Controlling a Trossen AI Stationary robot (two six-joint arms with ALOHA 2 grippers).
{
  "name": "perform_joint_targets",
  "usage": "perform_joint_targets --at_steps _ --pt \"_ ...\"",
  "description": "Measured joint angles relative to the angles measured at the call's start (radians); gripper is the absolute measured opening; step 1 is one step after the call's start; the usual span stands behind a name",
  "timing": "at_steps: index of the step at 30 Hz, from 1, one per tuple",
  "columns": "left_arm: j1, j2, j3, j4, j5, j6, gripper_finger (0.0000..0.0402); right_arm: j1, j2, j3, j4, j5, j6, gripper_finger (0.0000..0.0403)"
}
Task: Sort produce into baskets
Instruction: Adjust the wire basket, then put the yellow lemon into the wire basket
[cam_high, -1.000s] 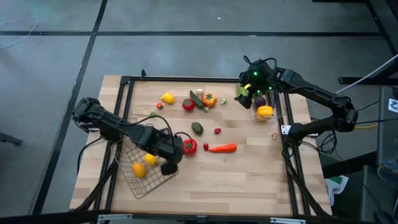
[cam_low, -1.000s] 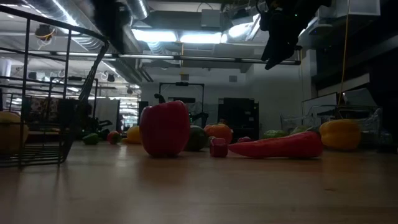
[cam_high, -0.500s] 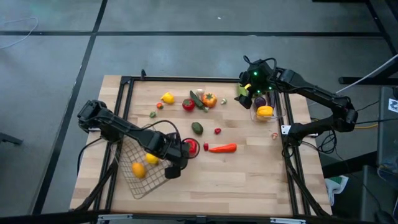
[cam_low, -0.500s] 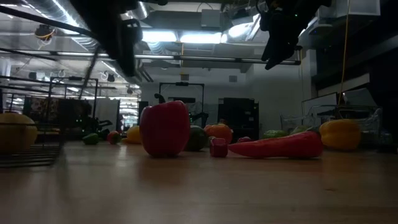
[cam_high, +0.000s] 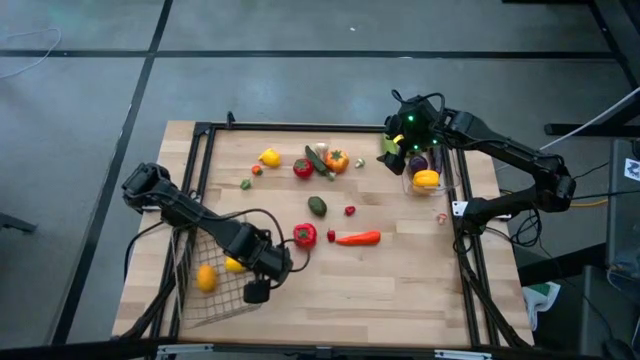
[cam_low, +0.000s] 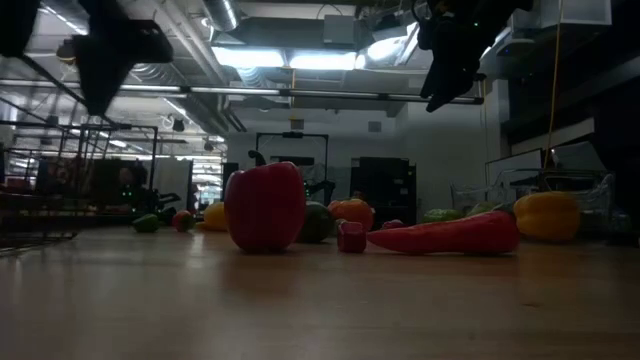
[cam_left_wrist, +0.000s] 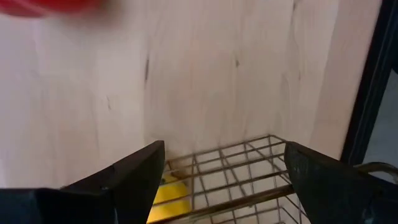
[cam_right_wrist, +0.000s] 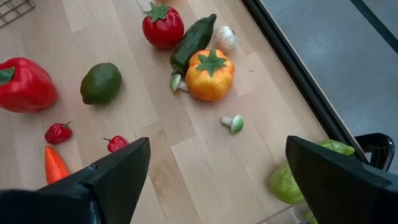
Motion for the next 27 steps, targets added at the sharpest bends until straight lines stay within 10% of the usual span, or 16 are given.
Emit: perform_joint_targets --at_steps 15,27 --pt "0.021 0.0 0.064 0.004 -0.069 -0.003 0.0324 0.0 0.0 0.0 0.0 0.0 0.0 0.0372" --pt "0.354 -0.08 0.156 0.002 -0.143 0.316 0.0324 0.0 0.0 0.0 0.001 0.0 0.0 0.0372"
